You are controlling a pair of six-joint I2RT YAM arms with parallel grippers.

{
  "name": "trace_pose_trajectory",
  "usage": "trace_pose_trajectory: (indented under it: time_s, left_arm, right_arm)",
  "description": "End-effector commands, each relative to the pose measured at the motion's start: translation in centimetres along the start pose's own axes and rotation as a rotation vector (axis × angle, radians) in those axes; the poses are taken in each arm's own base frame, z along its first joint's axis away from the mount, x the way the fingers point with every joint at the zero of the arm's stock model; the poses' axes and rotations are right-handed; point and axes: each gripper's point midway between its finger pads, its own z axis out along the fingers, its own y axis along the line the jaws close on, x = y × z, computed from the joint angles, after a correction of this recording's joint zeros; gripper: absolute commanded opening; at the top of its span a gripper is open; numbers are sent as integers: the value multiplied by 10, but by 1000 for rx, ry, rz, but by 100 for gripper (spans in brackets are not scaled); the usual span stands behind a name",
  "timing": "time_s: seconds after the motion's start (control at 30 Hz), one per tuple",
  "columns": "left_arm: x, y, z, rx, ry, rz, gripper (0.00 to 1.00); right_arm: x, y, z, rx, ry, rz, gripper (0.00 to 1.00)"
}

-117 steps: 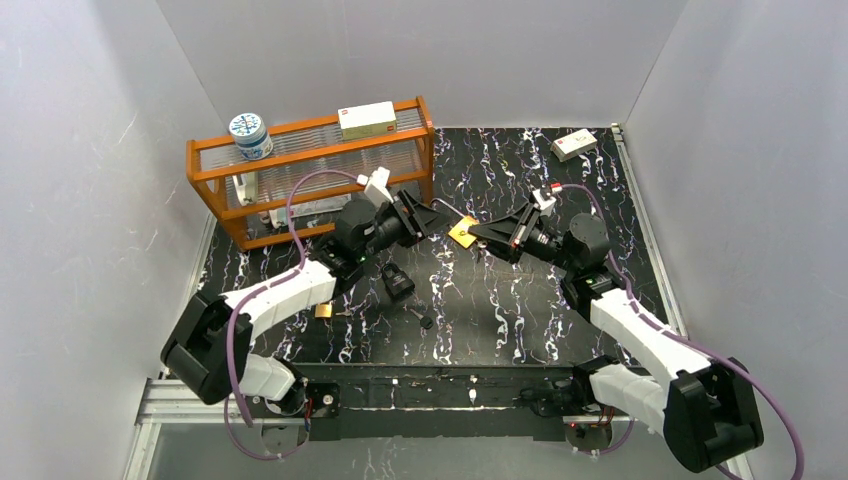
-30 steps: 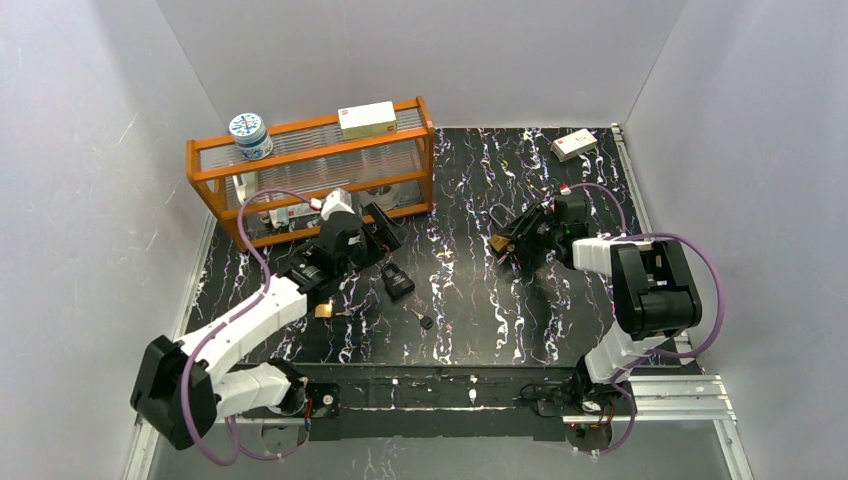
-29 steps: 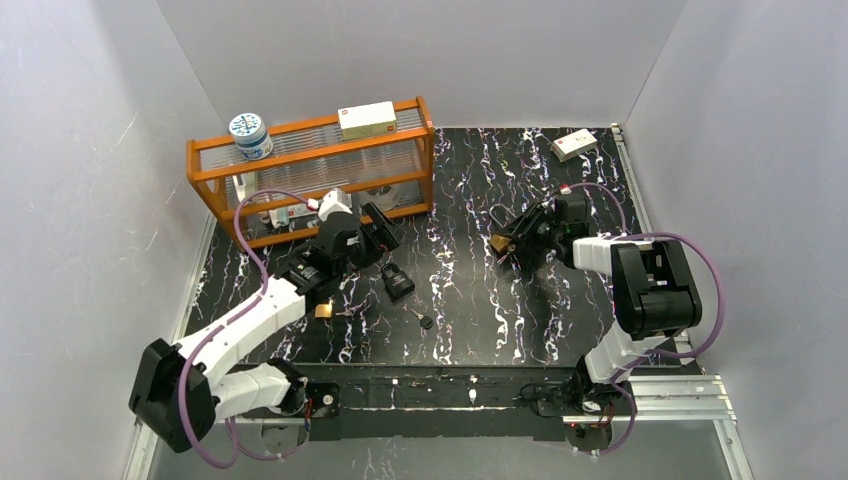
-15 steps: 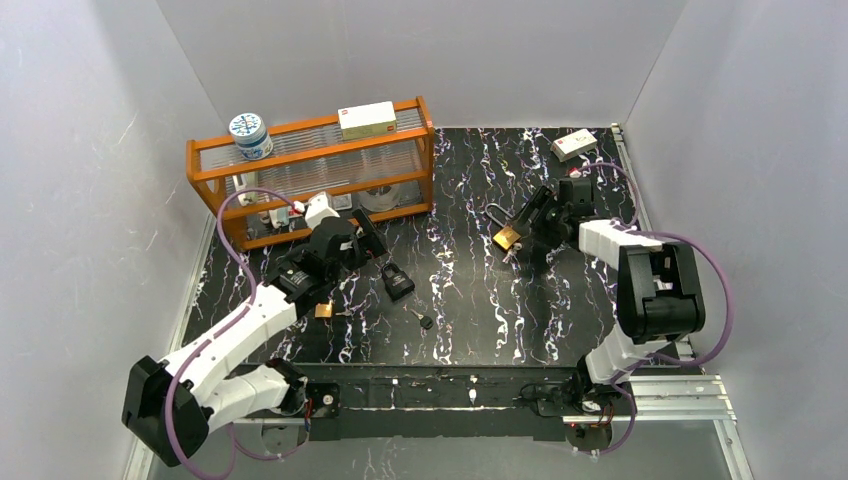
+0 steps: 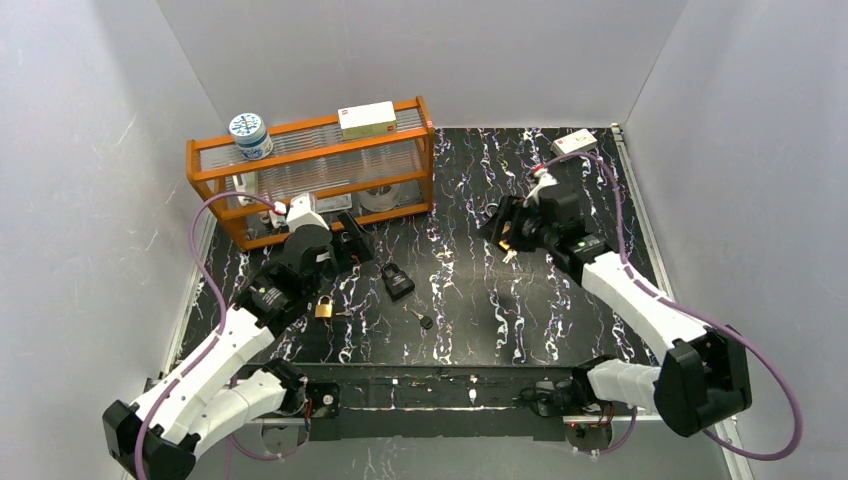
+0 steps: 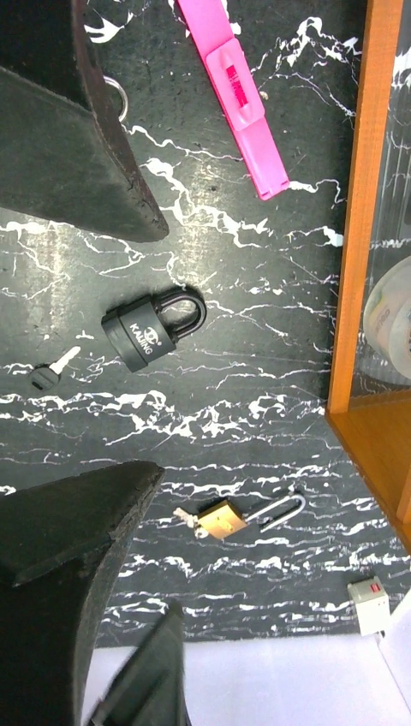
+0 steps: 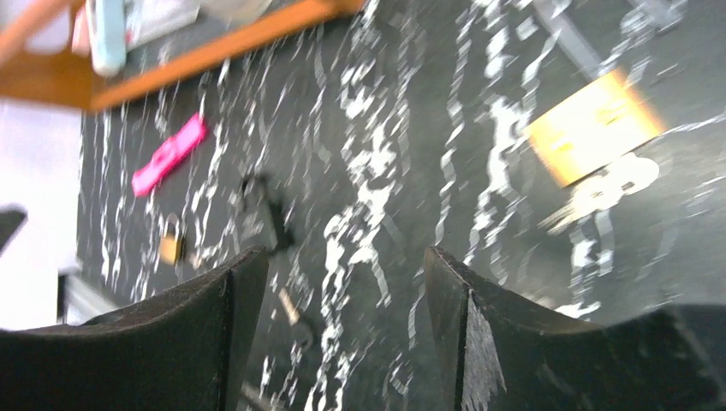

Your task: Unlock with the key

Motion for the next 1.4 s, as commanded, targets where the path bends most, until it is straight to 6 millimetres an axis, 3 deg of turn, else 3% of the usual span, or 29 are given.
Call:
trace_pose_trajectory:
  time_s: [0.0,0.1,0.27,0.5,0.83,1.07,1.37]
  left_arm:
    - [-12,-2,-18,36,-28,-20,96]
    - [-12,-6,-29,75,-22,-50,94]
    - [-3,-17,-44,157,39,-65,94]
    - [4,-2,-45,121,27,-124,95]
    - [4,-1,-38,99,28,-99,95]
    - [-11,-3,-40,118,-47,-105,95]
    - [-15,19,-35,23,-119,-189,94]
  right_arm:
    - [66,29,-12,-25,152,-39,73]
    - [102,44,-17,-3,218,-93,71]
    - [151,48,-21,83,318,-234,71]
    - [204,51,-10,160,492,-501,71]
    - [245,67,15,198,577,-719,64]
    - [256,69,26,159,615,-772,57]
    - [261,74,44,161,627,-808,54]
